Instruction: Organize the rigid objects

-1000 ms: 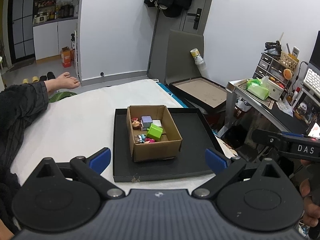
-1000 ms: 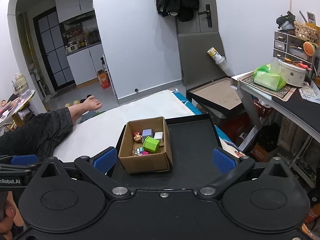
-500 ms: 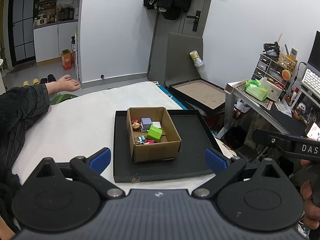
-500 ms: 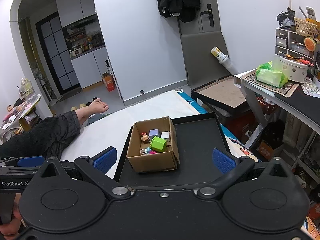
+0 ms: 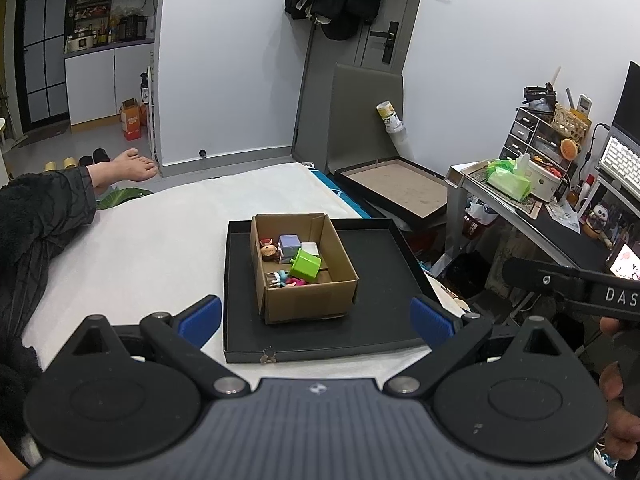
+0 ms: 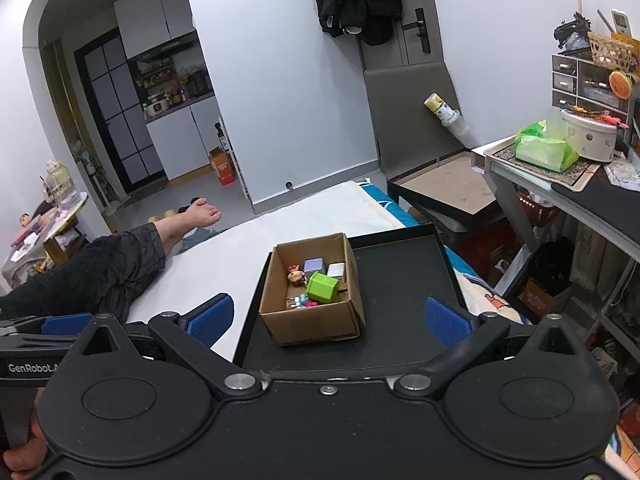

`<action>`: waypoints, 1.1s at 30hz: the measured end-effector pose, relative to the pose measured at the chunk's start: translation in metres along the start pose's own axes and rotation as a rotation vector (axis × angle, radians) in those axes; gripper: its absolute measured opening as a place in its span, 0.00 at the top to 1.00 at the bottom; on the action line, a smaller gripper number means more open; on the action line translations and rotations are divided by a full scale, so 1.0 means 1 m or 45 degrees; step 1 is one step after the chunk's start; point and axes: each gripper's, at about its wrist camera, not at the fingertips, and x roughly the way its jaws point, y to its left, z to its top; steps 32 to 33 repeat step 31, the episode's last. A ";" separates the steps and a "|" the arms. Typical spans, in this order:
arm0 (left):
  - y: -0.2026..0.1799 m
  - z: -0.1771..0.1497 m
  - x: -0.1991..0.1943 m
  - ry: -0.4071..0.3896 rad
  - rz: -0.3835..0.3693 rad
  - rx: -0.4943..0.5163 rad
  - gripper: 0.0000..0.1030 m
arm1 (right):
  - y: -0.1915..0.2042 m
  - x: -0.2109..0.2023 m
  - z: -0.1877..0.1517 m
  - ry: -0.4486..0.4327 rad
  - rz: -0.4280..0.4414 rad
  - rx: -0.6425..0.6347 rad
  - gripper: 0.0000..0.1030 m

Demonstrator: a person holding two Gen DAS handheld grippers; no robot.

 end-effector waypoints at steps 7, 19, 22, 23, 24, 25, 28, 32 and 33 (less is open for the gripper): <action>0.000 -0.001 0.002 0.008 -0.003 -0.004 0.03 | -0.002 0.000 -0.001 -0.010 -0.013 0.007 0.00; -0.001 -0.005 0.003 0.001 0.008 -0.008 0.03 | 0.000 0.002 -0.004 0.001 -0.025 -0.005 0.00; 0.001 -0.006 0.003 0.000 0.004 -0.021 0.03 | 0.002 0.005 -0.005 0.014 -0.030 -0.011 0.00; 0.002 -0.006 0.004 0.001 0.004 -0.021 0.03 | 0.002 0.006 -0.005 0.017 -0.031 -0.013 0.00; 0.003 -0.006 0.004 0.003 0.006 -0.020 0.03 | 0.002 0.007 -0.005 0.020 -0.031 -0.013 0.00; 0.004 -0.006 0.005 0.004 0.007 -0.020 0.03 | 0.003 0.008 -0.006 0.023 -0.032 -0.014 0.00; 0.008 -0.006 0.006 0.003 0.004 -0.026 0.03 | 0.004 0.011 -0.006 0.031 -0.035 -0.016 0.00; 0.013 -0.006 0.006 -0.007 0.000 -0.029 0.03 | 0.007 0.013 -0.007 0.039 -0.037 -0.025 0.00; 0.013 -0.006 0.006 -0.007 0.000 -0.029 0.03 | 0.007 0.013 -0.007 0.039 -0.037 -0.025 0.00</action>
